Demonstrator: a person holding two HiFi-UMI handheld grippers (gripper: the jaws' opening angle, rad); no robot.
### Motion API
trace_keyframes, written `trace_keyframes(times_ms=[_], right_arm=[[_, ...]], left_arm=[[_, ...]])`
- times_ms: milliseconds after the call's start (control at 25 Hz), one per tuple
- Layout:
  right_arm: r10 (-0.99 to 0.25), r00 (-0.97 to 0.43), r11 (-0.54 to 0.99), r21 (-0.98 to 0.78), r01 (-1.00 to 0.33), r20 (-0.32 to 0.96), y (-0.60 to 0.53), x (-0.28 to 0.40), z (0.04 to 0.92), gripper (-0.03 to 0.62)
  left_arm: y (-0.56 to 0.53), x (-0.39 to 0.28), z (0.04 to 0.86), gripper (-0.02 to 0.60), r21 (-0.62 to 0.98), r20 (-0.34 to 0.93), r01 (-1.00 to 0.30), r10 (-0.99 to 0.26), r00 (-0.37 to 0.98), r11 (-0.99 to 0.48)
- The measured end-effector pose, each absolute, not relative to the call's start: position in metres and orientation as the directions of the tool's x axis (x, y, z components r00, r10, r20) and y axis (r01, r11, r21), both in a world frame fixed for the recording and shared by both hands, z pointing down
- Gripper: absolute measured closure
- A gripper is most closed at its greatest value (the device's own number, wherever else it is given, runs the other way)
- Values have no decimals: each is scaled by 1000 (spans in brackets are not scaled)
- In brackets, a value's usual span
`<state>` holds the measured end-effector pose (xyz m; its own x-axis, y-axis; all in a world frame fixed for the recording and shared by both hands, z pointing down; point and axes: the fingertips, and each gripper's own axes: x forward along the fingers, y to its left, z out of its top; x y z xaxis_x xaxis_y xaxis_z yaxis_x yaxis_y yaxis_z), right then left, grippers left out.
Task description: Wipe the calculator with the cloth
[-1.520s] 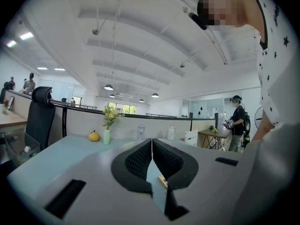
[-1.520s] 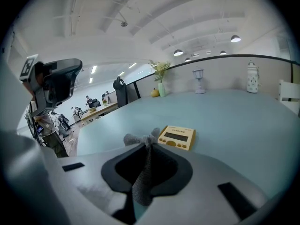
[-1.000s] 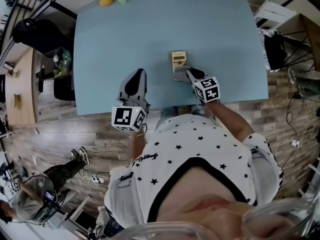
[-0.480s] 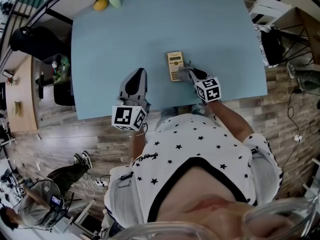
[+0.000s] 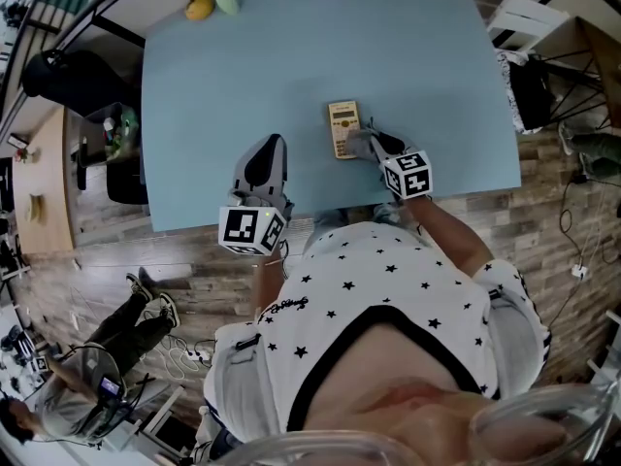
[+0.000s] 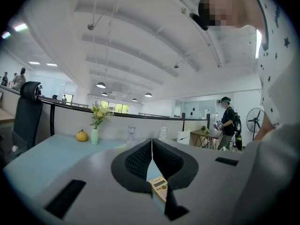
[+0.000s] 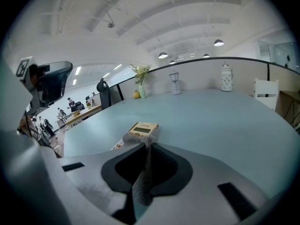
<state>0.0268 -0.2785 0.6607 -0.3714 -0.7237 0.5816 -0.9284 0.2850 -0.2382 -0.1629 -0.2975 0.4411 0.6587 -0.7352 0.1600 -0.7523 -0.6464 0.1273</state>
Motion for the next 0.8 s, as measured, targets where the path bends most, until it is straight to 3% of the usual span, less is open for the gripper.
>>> trace_keyframes(times_ms=[800], right_arm=[[-869, -419, 367, -225, -903, 263, -316, 29, 524, 560]], left_arm=[[-304, -156, 435, 551, 104, 151, -745, -730, 667, -659]])
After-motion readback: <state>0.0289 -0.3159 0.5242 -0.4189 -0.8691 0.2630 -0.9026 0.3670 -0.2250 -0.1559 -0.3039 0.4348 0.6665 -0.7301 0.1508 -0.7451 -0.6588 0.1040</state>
